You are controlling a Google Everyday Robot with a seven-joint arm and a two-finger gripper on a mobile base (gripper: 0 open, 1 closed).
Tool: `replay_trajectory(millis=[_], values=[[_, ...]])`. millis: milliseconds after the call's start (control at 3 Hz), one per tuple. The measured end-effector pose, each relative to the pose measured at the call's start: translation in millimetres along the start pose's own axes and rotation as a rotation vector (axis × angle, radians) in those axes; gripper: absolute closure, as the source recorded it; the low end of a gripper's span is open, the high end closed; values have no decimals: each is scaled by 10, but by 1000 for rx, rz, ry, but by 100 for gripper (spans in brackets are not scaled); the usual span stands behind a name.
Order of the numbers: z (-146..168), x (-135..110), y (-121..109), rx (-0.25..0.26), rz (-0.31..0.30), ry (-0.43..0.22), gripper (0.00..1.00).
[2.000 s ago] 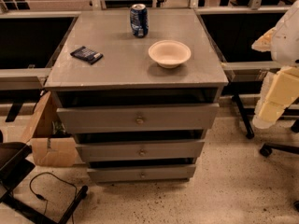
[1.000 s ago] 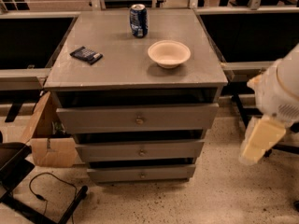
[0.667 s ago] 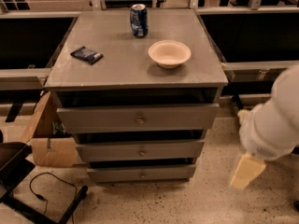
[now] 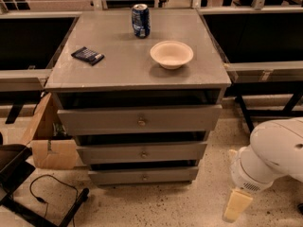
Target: Open bottom drawer
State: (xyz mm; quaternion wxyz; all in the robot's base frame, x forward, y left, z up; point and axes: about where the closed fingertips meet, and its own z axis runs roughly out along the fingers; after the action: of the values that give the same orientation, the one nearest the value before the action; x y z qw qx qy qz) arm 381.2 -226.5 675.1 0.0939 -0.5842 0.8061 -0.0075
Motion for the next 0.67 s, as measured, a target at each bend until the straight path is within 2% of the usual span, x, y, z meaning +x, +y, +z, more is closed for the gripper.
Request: replay_trajectory(millis=[333,667], values=[[12,1,3,-2,0,0,0],[341,21,-77,12,-31,36,0]])
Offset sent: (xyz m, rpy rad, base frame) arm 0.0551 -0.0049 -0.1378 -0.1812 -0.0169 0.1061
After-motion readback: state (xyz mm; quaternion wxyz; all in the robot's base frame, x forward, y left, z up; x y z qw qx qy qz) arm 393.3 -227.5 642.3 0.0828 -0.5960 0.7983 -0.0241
